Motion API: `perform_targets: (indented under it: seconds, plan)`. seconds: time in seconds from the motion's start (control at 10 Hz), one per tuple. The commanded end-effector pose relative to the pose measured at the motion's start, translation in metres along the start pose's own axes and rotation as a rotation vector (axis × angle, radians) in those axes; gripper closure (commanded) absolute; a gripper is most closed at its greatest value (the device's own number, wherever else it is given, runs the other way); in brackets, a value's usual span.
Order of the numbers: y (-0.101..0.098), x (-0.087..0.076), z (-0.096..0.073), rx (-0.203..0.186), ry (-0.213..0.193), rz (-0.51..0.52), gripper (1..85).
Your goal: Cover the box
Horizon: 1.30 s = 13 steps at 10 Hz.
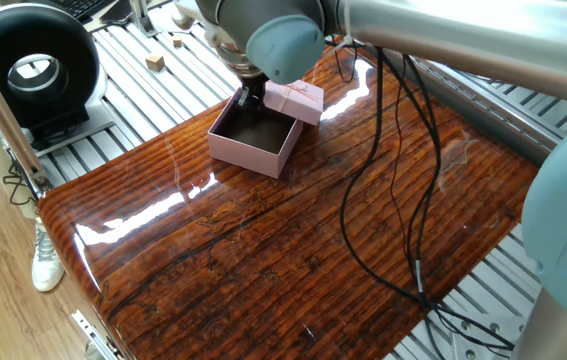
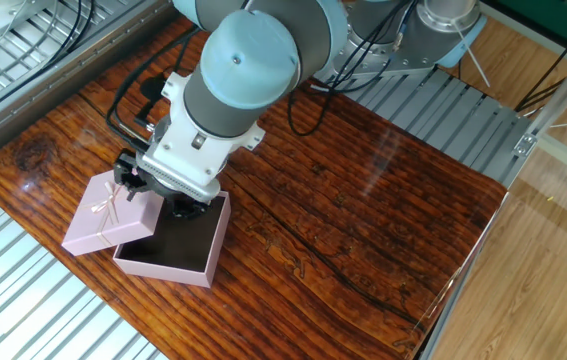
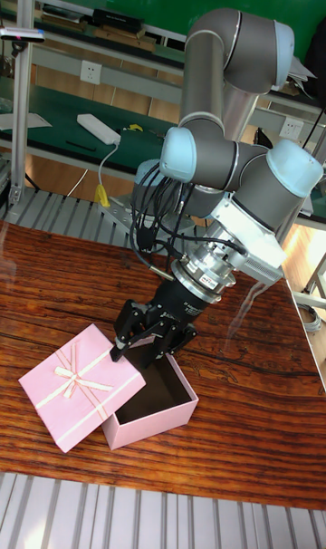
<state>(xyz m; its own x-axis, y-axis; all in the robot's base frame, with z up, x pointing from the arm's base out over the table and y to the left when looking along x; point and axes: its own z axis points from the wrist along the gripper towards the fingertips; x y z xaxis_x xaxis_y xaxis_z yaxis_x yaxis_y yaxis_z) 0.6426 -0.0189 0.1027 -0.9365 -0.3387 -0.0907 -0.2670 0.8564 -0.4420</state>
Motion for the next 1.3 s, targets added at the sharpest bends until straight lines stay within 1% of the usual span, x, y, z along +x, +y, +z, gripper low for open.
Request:
perform_targets:
  seconds: [0.0,0.1,0.2,0.4,0.8,1.2]
  plan:
    - [0.002,-0.009,0.002,-0.023,-0.023,0.035,30.3]
    - [-0.001,-0.007,0.004,-0.010,-0.014,0.036,30.3]
    - [0.000,-0.005,0.006,-0.008,-0.004,0.050,31.0]
    - [0.008,-0.008,0.010,-0.006,-0.006,0.071,31.0]
    - [0.012,-0.014,0.018,0.001,-0.022,0.093,31.0]
    - [0.003,-0.014,0.023,0.035,-0.019,0.088,32.7]
